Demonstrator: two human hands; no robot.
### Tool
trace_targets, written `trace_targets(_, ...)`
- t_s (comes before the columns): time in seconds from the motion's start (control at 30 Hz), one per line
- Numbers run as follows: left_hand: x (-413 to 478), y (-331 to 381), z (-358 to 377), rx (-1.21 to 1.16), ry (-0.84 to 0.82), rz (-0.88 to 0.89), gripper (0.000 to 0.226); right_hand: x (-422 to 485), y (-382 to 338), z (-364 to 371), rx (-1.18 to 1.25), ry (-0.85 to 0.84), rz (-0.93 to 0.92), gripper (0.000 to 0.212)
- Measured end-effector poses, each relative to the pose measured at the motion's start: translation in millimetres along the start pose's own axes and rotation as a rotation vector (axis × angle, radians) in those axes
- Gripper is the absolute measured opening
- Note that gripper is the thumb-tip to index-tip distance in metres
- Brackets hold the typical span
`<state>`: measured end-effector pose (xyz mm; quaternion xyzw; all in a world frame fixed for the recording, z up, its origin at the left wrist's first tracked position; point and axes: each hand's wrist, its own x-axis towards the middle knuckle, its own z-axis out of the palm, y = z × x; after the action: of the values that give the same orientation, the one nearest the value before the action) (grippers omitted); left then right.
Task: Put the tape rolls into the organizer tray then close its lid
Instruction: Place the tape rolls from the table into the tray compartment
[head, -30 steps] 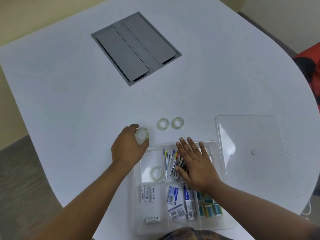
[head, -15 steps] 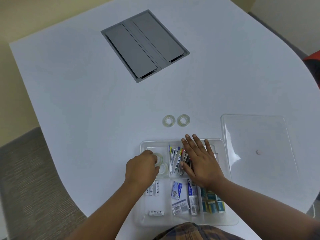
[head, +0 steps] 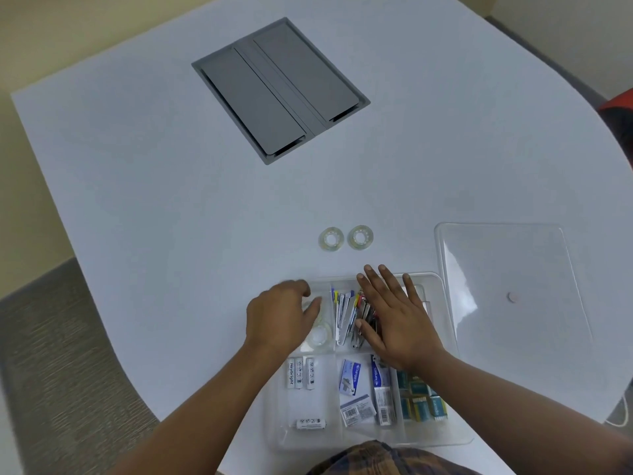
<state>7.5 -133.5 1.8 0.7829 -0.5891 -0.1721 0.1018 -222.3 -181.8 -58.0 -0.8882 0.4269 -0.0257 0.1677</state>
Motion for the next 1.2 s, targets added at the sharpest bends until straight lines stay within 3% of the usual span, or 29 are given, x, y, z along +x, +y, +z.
trace_targets(0.2,58.0,16.5,-6.5,-0.061,0.059,0.032,0.028,0.7,-1.0,-0.3,0.019,-0.007,0.001,0.072)
trace_targets(0.47,112.7,29.0,26.6,-0.080,-0.015,0.038,0.035,-0.2,-1.9,-4.2,0.044,-0.020,0.010,0.069)
trace_targets(0.63,124.6,31.5,41.8,-0.061,-0.123,0.036,0.052,0.7,-1.3,-3.8,0.046,-0.014,0.008,0.069)
trace_targets(0.93,131.5,23.9,48.9,0.014,-0.132,0.026,0.026,1.1,1.2,1.3,0.049,-0.002,0.000,0.070)
trace_targets(1.13,127.4,24.2,36.7,0.101,-0.116,0.057,0.023,1.1,1.4,0.7,0.054,0.003,-0.002,0.071)
trace_targets(1.2,122.4,22.0,23.3,0.033,-0.067,0.055,0.021,0.9,0.8,0.3,0.052,0.000,0.003,0.071)
